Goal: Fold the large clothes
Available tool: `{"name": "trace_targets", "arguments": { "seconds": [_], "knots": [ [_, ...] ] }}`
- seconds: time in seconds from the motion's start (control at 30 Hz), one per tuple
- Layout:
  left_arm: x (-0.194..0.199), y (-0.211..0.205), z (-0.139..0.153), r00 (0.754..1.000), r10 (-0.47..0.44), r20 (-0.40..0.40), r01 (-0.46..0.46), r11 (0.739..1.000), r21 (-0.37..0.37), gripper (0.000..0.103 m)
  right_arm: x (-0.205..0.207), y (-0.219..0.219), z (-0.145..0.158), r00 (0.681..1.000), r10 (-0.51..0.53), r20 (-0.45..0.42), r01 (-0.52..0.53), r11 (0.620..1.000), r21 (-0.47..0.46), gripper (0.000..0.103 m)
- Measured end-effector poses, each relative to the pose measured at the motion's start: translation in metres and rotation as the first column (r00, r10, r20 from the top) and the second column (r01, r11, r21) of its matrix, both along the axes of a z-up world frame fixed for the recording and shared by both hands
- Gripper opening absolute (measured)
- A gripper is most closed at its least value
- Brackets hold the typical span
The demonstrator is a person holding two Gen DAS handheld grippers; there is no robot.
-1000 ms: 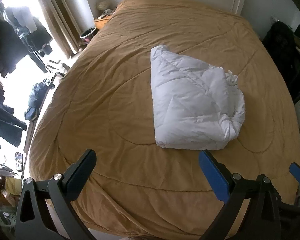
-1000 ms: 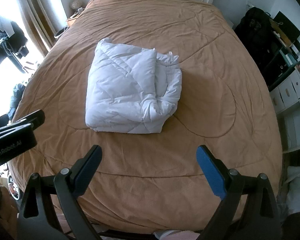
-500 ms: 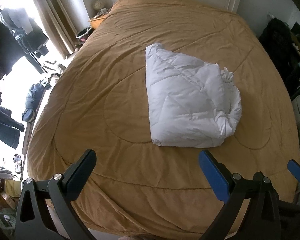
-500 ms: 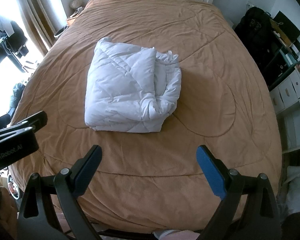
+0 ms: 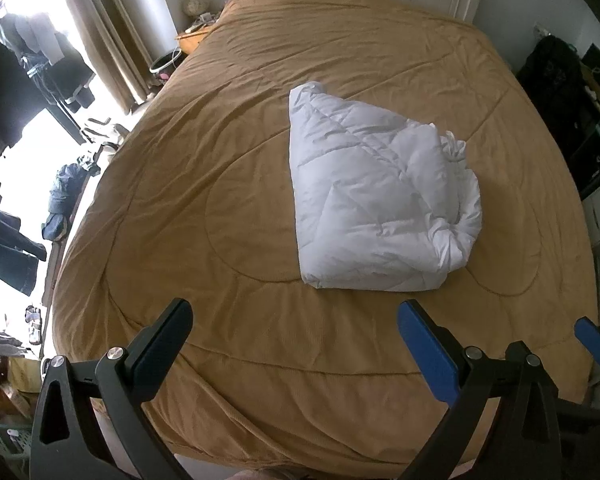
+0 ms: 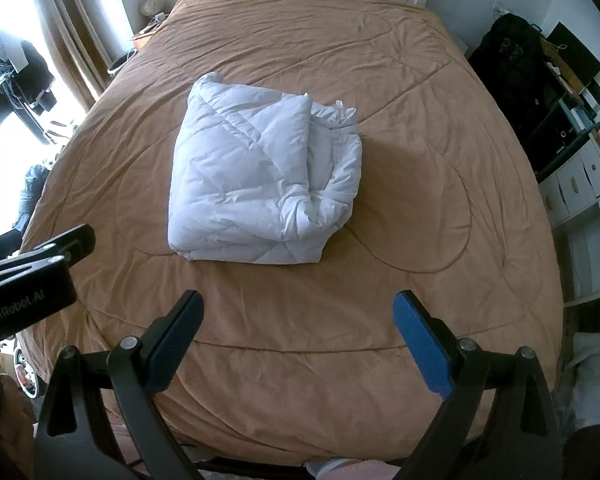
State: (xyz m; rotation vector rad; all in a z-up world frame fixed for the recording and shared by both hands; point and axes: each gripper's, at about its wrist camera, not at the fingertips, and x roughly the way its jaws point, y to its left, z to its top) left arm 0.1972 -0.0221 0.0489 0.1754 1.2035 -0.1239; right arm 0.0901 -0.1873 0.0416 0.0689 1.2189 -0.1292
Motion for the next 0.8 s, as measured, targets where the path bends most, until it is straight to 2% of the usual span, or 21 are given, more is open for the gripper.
{"name": "trace_targets", "arguments": {
  "seconds": [0.8],
  "knots": [
    [0.0016,0.0047,-0.0052,0.999,0.017,-0.029,-0.017,1.000,-0.006,0.102,-0.0020,0.0004,0.0001,1.000,0.004,-0.006,-0.004,1.000,-0.006,0.097]
  ]
}}
